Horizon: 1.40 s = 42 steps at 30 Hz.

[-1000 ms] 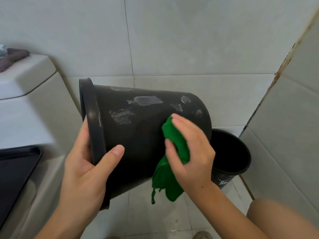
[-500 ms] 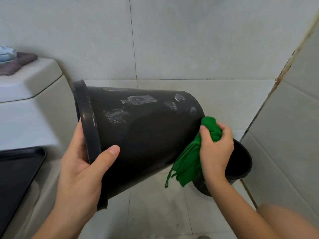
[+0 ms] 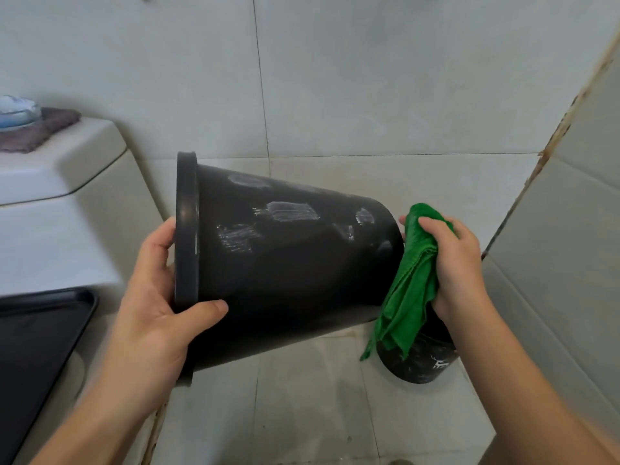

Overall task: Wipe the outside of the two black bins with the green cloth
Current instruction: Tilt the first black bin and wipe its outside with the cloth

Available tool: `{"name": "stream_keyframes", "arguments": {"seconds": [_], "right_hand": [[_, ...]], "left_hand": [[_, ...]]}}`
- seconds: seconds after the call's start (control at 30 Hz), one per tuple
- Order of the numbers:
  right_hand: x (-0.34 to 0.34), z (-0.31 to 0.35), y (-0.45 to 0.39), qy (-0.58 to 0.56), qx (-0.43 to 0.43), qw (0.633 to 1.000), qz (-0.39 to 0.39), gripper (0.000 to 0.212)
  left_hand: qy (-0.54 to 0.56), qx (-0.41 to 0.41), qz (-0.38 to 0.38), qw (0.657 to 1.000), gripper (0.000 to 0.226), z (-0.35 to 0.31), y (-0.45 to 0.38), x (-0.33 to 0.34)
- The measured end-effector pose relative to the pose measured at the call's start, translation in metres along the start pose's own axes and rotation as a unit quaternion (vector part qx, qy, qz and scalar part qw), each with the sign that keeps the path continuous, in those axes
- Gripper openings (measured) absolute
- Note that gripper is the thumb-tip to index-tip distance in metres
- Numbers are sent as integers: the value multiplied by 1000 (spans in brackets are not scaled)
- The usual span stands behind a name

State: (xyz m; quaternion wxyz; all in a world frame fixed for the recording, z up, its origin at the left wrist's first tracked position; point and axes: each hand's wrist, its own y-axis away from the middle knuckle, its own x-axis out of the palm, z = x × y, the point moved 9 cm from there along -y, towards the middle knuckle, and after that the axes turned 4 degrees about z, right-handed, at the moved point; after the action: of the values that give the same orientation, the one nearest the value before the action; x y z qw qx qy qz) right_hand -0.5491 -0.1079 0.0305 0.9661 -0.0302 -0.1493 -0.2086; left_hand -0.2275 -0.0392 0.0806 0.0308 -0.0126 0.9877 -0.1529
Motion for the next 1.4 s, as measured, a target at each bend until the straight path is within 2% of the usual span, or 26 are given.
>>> {"name": "stream_keyframes", "arguments": {"seconds": [0.1, 0.2, 0.33, 0.43, 0.53, 0.73, 0.87, 0.97, 1.07, 1.17, 1.27, 1.4], "right_hand": [[0, -11, 3, 3, 27, 1000, -2, 9], [1, -20, 7, 17, 46, 999, -5, 5], [6, -26, 12, 44, 38, 998, 9, 4], [2, -31, 11, 57, 29, 998, -4, 12], [-1, -32, 10, 71, 23, 997, -8, 10], [-5, -34, 11, 78, 13, 997, -22, 10], [-8, -32, 12, 83, -5, 996, -33, 7], [-7, -31, 14, 97, -21, 994, -35, 6], [-7, -31, 16, 109, -34, 993, -38, 7], [-8, -35, 15, 145, -52, 987, -38, 10], [-6, -32, 19, 177, -87, 979, -44, 19], [11, -10, 34, 293, -204, 933, -35, 31]], "left_hand": [[-11, -42, -25, 999, 83, 7, -4, -6], [-64, -65, -71, 993, 79, 12, -6, -17], [-87, -78, -103, 988, 37, 15, -6, -21], [-81, -79, -99, 989, 26, 15, -7, -15], [-102, -70, -92, 988, 12, 10, -13, -11], [-109, -67, -65, 990, 29, 14, -18, -8], [2, -122, -20, 992, 45, 29, -23, -8], [30, -145, -23, 989, 45, 36, -24, -10], [23, -121, -27, 992, 43, 33, -23, -6], [-1, -72, -57, 996, 63, 24, -21, -6], [-18, -34, -75, 996, 68, 13, -20, -6], [-29, -8, -81, 996, 73, 4, -17, -4]]}}
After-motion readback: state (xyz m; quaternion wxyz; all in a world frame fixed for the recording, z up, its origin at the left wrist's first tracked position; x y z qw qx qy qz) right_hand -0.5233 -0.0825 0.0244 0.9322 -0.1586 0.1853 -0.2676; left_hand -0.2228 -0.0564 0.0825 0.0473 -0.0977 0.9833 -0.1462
